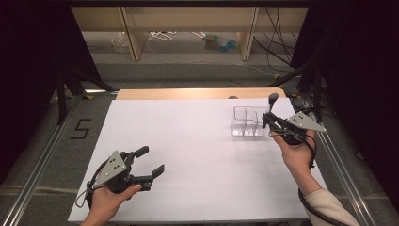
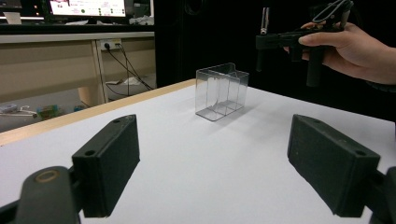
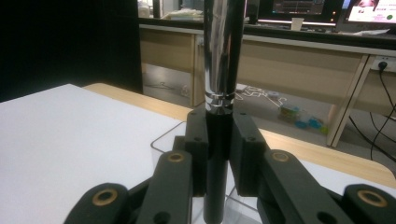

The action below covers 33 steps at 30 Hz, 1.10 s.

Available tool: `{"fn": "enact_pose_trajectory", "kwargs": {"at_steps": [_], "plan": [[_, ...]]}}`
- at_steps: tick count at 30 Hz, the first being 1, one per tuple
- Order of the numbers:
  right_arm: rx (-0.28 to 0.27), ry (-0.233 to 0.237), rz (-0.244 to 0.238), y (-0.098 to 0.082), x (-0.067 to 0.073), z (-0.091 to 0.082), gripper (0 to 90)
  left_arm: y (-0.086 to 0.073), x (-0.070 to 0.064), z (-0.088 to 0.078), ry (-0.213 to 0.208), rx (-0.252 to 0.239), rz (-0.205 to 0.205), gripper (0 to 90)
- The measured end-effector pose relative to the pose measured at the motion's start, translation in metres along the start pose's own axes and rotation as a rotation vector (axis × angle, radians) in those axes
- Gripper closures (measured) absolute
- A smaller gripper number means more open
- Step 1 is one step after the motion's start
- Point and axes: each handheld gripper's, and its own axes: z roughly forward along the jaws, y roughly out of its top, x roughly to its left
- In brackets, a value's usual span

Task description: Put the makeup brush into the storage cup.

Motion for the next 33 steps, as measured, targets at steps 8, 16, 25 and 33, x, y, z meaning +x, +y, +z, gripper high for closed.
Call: {"fn": "enact_pose_trajectory", "kwargs": {"at_steps": [8, 16, 25, 33], "plan": [[-0.003, -0.006, 0.001, 0.0008, -0.0018, 0.0021, 79.3, 0.0002, -0.0002, -0.0002, 0.0, 0.0, 0.003, 16.6], [-0.009, -0.021, 0.001, 0.0014, -0.0034, 0.0049, 79.4, 0.0003, -0.0002, -0.0003, 0.0, -0.001, 0.003, 16.6], [-0.009, -0.02, 0.006, 0.0033, -0.0047, 0.0057, 79.3, 0.0003, -0.0003, -0.0003, 0.001, -0.001, 0.003, 16.6], [-0.006, -0.025, -0.001, 0.0059, -0.0072, 0.007, 79.3, 0.0002, -0.0002, -0.0002, -0.002, -0.005, 0.003, 16.7]]}}
